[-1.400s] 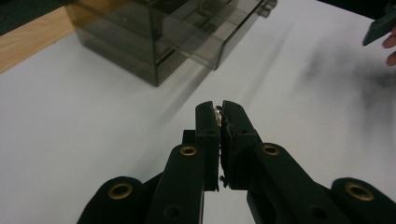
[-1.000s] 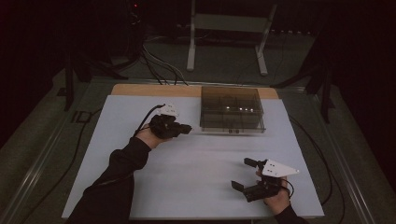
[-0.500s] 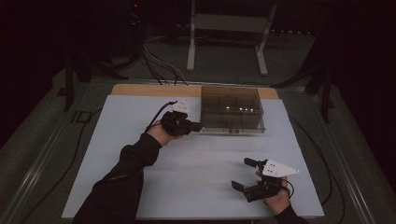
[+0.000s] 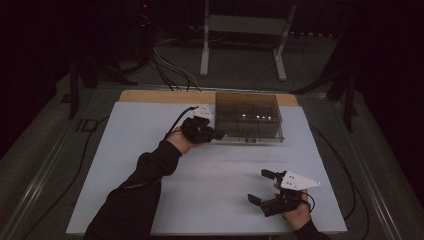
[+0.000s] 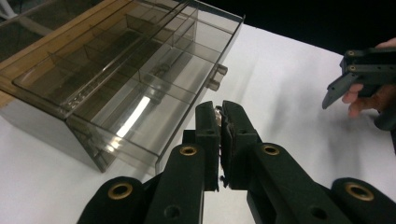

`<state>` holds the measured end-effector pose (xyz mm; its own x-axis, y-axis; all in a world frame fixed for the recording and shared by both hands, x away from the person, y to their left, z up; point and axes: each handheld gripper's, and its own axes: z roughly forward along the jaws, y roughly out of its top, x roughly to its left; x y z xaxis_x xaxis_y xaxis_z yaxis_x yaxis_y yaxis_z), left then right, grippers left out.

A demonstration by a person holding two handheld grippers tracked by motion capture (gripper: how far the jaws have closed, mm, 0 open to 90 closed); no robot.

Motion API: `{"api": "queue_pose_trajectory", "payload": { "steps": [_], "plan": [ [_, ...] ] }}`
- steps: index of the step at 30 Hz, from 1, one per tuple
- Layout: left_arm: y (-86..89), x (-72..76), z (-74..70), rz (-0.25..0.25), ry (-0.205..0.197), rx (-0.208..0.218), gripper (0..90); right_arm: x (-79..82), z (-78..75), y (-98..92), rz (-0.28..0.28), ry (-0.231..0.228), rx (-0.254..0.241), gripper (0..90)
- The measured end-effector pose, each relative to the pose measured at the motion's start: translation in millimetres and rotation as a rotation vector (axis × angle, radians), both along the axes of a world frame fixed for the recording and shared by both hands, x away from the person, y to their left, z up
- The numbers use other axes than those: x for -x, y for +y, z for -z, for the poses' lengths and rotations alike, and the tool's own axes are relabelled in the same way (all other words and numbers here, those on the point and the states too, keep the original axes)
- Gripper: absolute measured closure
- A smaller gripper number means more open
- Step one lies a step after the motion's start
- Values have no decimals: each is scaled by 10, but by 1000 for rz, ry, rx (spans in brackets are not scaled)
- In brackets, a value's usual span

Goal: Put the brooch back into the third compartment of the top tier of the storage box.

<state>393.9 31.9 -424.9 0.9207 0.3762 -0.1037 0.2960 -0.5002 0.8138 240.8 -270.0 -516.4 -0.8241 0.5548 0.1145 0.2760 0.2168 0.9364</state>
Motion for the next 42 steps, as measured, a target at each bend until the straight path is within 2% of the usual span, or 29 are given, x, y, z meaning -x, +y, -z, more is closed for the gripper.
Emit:
{"api": "queue_pose_trajectory", "payload": {
  "steps": [6, 15, 20, 25, 35, 42],
  "plan": [
    [-72, -18, -14, 11, -2, 0, 878, 2, -2, -8, 1, 1, -5, 0],
    [-223, -37, -60, 11, -3, 23, 878, 0, -3, -4, 1, 1, -4, 0],
    [-279, -54, -80, -1, -8, 22, 877, -3, -4, -12, 1, 3, -9, 0],
    [-375, -98, -108, -9, -4, 42, 877, 0, -5, -3, -1, 2, -5, 0],
    [-623, -182, -66, -20, 10, 54, 877, 0, -10, -18, -1, -2, -14, 0],
    [-785, -237, -15, -28, -1, 48, 876, 3, -22, -27, 3, -3, -19, 0]
  ]
}}
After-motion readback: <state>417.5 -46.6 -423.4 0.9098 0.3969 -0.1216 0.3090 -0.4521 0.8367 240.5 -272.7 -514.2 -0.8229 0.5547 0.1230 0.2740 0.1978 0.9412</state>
